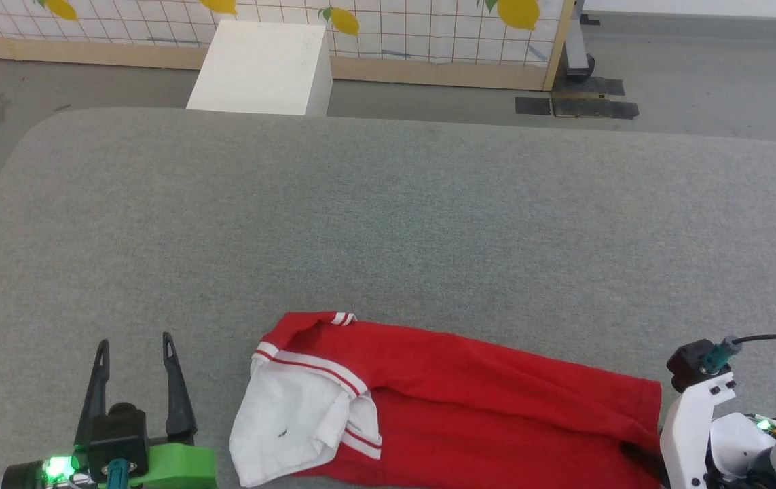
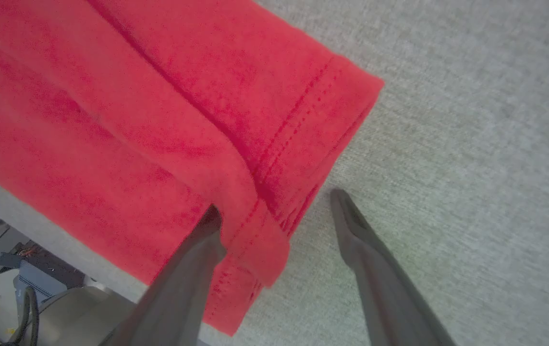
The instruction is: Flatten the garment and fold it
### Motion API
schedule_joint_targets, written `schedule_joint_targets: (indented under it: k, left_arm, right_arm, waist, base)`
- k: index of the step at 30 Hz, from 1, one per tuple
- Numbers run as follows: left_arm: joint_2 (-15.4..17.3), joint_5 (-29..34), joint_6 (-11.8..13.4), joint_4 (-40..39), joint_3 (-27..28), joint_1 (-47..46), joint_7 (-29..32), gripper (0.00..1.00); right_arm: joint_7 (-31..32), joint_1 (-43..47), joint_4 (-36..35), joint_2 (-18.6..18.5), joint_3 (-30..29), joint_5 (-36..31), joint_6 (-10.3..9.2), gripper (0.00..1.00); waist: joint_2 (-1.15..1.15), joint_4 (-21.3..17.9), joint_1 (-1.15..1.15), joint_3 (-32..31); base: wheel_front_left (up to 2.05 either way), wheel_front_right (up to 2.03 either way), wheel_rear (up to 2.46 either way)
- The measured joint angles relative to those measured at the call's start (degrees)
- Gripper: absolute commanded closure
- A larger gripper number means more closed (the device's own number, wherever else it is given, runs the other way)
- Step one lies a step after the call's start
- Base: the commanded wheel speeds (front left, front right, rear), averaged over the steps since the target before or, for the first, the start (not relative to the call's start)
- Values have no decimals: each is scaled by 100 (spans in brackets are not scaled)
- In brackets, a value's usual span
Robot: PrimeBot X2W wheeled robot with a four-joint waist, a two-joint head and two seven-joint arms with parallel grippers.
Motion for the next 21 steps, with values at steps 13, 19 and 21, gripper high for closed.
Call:
schedule_joint_targets:
  k: [13, 19, 21]
  left_arm:
    - [-157, 144, -466, -77, 224, -13, 0, 0]
    - [-238, 134, -708, -75, 344, -9, 0, 0]
    - [-269, 134, -757, -76, 390, -4, 0, 0]
  right_arm:
    - [-527, -147, 49, 35, 241, 158, 1, 100]
    - [-687, -149, -226, -238, 164, 256, 2, 100]
    - [-699, -141, -285, -409, 54, 267, 3, 100]
  waist:
    - [0, -129, 0, -29]
    - [0, -240, 0, -163]
    - [0, -279, 0, -200]
  base:
    - [0, 0, 0]
    - [0, 0, 0]
    - [0, 0, 0]
